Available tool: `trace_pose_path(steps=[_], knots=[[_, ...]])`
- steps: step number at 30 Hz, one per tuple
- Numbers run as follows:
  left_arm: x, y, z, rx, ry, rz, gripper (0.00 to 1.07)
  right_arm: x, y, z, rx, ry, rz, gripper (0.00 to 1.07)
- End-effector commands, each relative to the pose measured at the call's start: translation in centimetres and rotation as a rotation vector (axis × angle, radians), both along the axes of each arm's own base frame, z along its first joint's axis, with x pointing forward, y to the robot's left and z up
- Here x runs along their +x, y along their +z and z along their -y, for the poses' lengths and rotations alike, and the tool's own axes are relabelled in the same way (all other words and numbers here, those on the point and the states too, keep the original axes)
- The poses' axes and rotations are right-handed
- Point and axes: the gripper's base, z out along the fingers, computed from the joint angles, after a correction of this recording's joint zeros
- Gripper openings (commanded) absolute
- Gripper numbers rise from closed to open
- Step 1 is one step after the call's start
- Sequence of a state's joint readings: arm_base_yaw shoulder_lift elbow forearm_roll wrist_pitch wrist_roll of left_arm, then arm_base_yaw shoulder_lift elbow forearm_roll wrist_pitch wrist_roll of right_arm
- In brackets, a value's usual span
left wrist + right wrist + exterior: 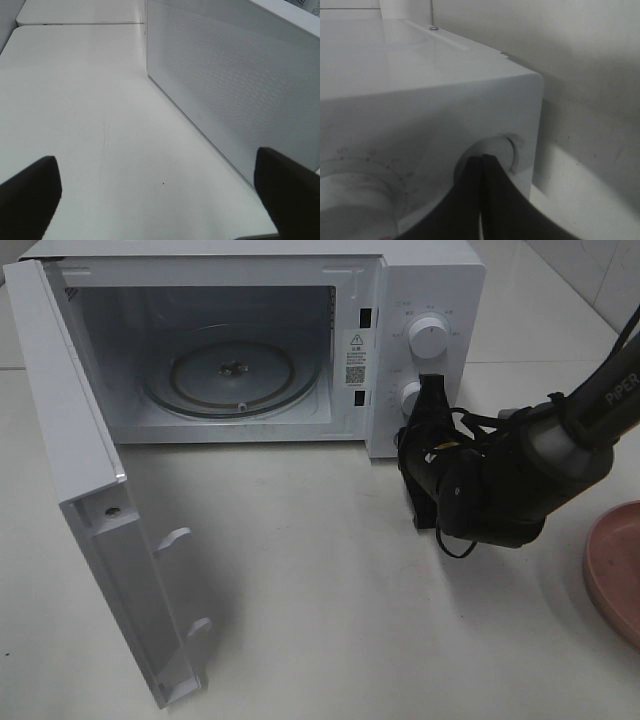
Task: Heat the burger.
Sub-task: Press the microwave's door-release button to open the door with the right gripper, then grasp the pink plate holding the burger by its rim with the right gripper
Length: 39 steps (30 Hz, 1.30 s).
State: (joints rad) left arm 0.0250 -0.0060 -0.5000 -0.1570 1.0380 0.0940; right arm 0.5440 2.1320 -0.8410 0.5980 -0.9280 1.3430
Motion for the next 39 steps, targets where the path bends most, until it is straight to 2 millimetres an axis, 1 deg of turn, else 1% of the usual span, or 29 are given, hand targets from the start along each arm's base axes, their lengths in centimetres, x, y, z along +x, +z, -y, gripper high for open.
trace_pose_path(steps=[1,2,4,6,7,8,9,11,12,14,15,17,18,19,20,22,23,25,26,28,31,33,34,35,36,39], knots=[[-0.3,0.0,0.0,-0.007,-0.004,0.029,1.0,-0.1,1.5,-0.5,0.005,0.054,0.072,0.0],[-0.3,0.0,0.0,-0.007,-0.004,0.029,1.0,-0.6,1.4,-0.4,0.004,0.062,0.042,0.0],[-0.3,0.0,0.0,-0.007,-0.004,0.029,1.0,-0.7,1.4,-0.3,0.004,0.062,0.033,0.0],[-0.3,0.0,0.0,-0.007,-0.004,0.029,1.0,-1.5,1.5,0.1,-0.001,0.064,0.016,0.0],[-0.3,0.0,0.0,-0.007,-0.004,0.029,1.0,-1.5,1.5,0.1,-0.001,0.064,0.016,0.0],[-0.3,0.0,0.0,-0.007,-0.004,0.029,1.0,-2.0,1.6,0.5,-0.008,0.065,0.007,0.0],[-0.3,0.0,0.0,-0.007,-0.004,0.029,1.0,-2.0,1.6,0.5,-0.008,0.065,0.007,0.0],[-0.3,0.0,0.0,-0.007,-0.004,0.029,1.0,-2.8,1.7,0.8,-0.031,0.084,-0.035,0.0],[-0.3,0.0,0.0,-0.007,-0.004,0.029,1.0,-2.8,1.7,0.8,-0.031,0.084,-0.035,0.0],[-0.3,0.0,0.0,-0.007,-0.004,0.029,1.0,-3.6,2.1,1.0,-0.059,0.113,-0.075,0.0],[-0.3,0.0,0.0,-0.007,-0.004,0.029,1.0,-3.6,2.1,1.0,-0.059,0.113,-0.075,0.0],[-0.3,0.0,0.0,-0.007,-0.004,0.029,1.0,-4.5,2.7,1.3,-0.11,0.167,-0.102,0.0],[-0.3,0.0,0.0,-0.007,-0.004,0.029,1.0,-4.5,2.7,1.3,-0.11,0.167,-0.102,0.0],[-0.3,0.0,0.0,-0.007,-0.004,0.029,1.0,-5.0,3.3,1.3,-0.155,0.217,-0.114,0.0],[-0.3,0.0,0.0,-0.007,-0.004,0.029,1.0,-5.0,3.3,1.3,-0.155,0.217,-0.114,0.0],[-0.3,0.0,0.0,-0.007,-0.004,0.029,1.0,-5.8,4.4,1.3,-0.224,0.302,-0.155,0.0],[-0.3,0.0,0.0,-0.007,-0.004,0.029,1.0,-5.8,4.4,1.3,-0.224,0.302,-0.155,0.0],[-0.3,0.0,0.0,-0.007,-0.004,0.029,1.0,-6.3,5.4,1.3,-0.332,0.405,-0.165,0.0],[-0.3,0.0,0.0,-0.007,-0.004,0.029,1.0,-6.3,5.4,1.3,-0.332,0.405,-0.165,0.0],[-0.3,0.0,0.0,-0.007,-0.004,0.029,1.0,-7.2,6.5,1.2,-0.461,0.554,-0.195,0.01],[-0.3,0.0,0.0,-0.007,-0.004,0.029,1.0,-7.4,6.8,1.2,-0.482,0.58,-0.196,0.01],[-0.3,0.0,0.0,-0.007,-0.004,0.029,1.0,-8.4,7.5,1.2,-0.58,0.718,-0.219,0.02],[-0.3,0.0,0.0,-0.007,-0.004,0.029,1.0,-8.4,7.5,1.2,-0.58,0.718,-0.219,0.02],[-0.3,0.0,0.0,-0.007,-0.004,0.029,1.0,-8.6,7.6,1.2,-0.601,0.754,-0.228,0.02],[-0.3,0.0,0.0,-0.007,-0.004,0.029,1.0,-9.0,7.9,1.1,-0.642,0.829,-0.241,0.02],[-0.3,0.0,0.0,-0.007,-0.004,0.029,1.0,-9.2,8.1,1.0,-0.66,0.866,-0.245,0.03]])
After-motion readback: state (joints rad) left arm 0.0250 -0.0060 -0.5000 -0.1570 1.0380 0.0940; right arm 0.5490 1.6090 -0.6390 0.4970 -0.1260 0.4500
